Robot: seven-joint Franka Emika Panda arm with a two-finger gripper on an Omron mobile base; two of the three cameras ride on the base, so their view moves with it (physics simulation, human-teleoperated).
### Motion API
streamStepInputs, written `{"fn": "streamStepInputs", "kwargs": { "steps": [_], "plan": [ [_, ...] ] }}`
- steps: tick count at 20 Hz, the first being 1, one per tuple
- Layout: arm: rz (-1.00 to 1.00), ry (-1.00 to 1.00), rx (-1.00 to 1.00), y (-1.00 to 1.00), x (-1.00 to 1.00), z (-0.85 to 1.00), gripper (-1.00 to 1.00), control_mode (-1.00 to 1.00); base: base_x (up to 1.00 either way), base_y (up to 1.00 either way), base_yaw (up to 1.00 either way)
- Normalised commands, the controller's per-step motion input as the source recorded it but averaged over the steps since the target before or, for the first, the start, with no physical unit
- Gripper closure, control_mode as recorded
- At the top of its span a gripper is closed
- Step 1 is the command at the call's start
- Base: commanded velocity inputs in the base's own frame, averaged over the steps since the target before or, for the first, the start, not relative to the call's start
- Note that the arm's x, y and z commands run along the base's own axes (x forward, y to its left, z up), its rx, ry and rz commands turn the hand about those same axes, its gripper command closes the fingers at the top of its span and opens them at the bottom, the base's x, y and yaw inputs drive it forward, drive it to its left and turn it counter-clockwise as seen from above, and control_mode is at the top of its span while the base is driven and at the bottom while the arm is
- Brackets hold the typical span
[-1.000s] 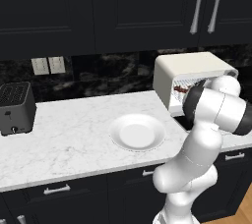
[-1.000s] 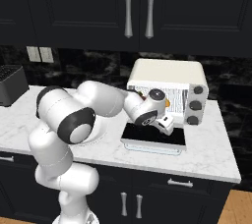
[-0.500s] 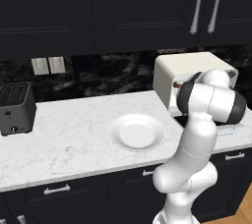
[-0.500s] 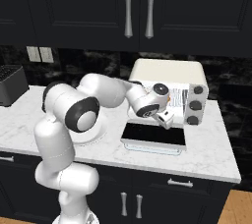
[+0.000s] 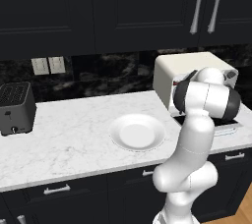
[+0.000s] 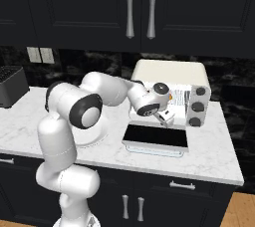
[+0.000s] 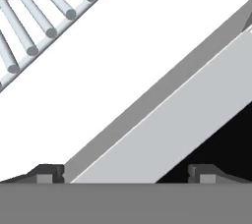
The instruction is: Pick up the kebab skewer and baguette bread, and place them inside the toaster oven. Close the toaster oven door and start by setting the timer.
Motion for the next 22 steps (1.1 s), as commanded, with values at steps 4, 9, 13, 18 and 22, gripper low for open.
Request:
{"fn": "streamStepInputs", "kwargs": {
  "steps": [4, 9, 13, 18, 22],
  "plan": [
    [-0.07, -0.01, 0.01, 0.04, 0.03, -0.02, -1.0, -1.0, 0.0, 0.0, 0.0],
    [-0.01, -0.03, 0.02, 0.0, -0.35, 0.34, -1.0, -1.0, 0.0, 0.0, 0.0],
    [0.01, 0.0, 0.02, 0.0, -0.98, 0.65, -1.0, -1.0, 0.0, 0.0, 0.0],
    [0.05, 0.0, 0.0, 0.14, -1.0, 0.04, -1.0, -1.0, 0.0, 0.0, 0.0],
    [0.05, 0.0, 0.0, 0.31, -0.96, -0.03, -1.0, -1.0, 0.0, 0.0, 0.0]
  ]
}}
